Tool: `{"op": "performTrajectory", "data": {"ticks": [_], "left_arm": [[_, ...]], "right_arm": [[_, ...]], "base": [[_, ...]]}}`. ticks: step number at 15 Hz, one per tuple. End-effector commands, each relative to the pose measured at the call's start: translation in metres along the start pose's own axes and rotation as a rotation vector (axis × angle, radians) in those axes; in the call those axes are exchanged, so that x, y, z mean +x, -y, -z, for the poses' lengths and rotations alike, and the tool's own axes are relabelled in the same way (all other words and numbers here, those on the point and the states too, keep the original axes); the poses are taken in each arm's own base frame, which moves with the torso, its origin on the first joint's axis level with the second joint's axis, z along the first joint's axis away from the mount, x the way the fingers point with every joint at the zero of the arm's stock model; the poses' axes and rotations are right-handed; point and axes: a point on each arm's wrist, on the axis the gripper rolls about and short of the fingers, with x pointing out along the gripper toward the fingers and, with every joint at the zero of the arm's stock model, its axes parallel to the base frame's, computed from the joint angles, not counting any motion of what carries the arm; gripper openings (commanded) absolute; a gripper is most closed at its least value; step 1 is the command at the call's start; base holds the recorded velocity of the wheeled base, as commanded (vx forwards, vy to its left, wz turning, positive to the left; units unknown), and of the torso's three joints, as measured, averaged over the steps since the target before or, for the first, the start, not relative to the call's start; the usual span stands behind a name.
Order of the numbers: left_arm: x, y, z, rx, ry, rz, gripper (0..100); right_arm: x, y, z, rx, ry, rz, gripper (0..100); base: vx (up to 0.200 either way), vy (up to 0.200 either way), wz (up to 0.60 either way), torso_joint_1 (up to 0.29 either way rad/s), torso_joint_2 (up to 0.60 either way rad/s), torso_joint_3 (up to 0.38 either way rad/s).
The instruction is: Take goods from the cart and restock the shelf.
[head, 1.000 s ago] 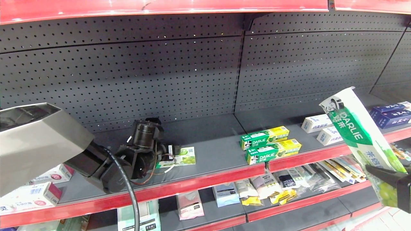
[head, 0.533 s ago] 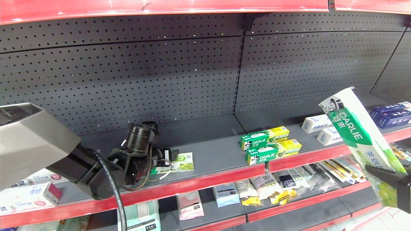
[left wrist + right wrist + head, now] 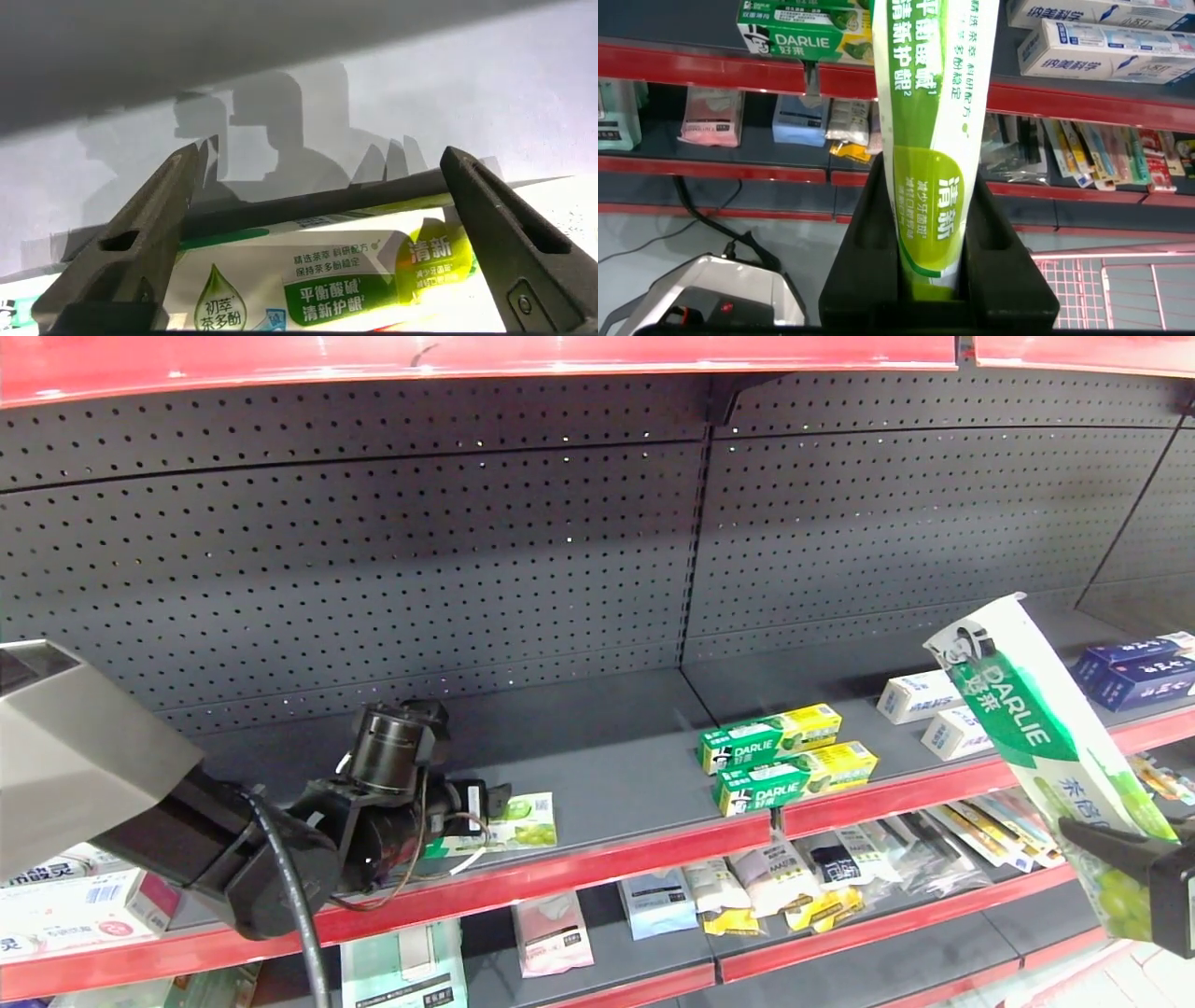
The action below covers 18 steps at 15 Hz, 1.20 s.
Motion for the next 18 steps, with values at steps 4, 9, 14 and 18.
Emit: {"op": "performTrajectory", "data": {"ticks": [4, 9, 14, 18], "left_arm": [[-0.007, -0.005, 0.005, -0.004, -0.013, -0.01, 100], [-0.009, -0.006, 0.005, -0.008, -0.014, -0.011, 100], [-0.016, -0.008, 0.006, -0.012, -0.025, -0.014, 100], [-0.025, -0.011, 0.007, -0.03, -0.041, -0.031, 100]], "right_arm": [[0.0, 0.0, 0.0, -0.001, 0.0, -0.012, 0], [0.001, -0.001, 0.001, 0.001, -0.001, -0.015, 0], [0.001, 0.0, 0.001, 0.003, -0.003, -0.014, 0], [0.001, -0.001, 0.001, 0.001, -0.004, -0.017, 0]], "base": [[0.0, 0.0, 0.0, 0.0, 0.0, 0.0], [0.0, 0.0, 0.0, 0.0, 0.0, 0.0], [0.0, 0.0, 0.0, 0.0, 0.0, 0.0], [0.0, 0.0, 0.0, 0.0, 0.0, 0.0]]}}
